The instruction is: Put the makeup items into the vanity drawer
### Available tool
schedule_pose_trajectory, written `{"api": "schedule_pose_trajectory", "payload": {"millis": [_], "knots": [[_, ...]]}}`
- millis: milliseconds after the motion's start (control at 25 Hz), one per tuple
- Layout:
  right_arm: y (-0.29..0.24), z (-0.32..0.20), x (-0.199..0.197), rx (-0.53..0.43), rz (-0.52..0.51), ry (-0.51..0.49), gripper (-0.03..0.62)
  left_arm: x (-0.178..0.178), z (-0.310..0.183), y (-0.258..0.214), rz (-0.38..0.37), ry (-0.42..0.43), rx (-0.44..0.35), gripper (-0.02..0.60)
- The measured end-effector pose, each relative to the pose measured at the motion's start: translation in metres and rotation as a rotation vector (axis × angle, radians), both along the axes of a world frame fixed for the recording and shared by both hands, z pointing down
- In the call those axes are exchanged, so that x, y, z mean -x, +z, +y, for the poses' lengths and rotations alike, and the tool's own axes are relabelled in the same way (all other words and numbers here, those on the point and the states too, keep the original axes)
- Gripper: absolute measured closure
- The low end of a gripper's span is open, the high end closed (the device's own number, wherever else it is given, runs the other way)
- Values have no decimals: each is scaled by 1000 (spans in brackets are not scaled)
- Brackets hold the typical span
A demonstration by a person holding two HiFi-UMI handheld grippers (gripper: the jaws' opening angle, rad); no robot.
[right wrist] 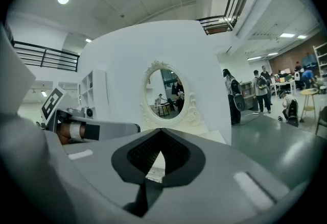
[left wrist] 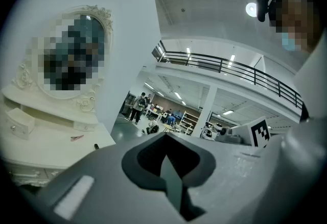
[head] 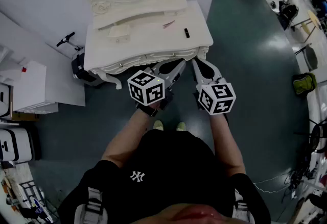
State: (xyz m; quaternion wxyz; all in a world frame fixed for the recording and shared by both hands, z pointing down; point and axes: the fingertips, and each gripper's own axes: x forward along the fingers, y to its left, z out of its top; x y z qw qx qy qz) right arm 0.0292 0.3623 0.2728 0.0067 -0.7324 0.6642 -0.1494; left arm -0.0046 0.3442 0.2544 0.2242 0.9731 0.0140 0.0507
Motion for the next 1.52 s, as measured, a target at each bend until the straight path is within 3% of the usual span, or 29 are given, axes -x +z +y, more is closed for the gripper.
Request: {"api": "schedule_pose_trajectory", "payload": {"millis": [720, 1120, 1520], "knots": [[8, 17, 9, -15, -50, -69, 571, 0, 21, 11, -15, -14, 12, 581], [14, 20, 3, -23, -87, -112, 571, 2, 23, 19, -58, -75, -4, 581], [42, -41, -10, 40, -89, -94, 571, -7, -41, 44, -77, -89, 21, 581]]}}
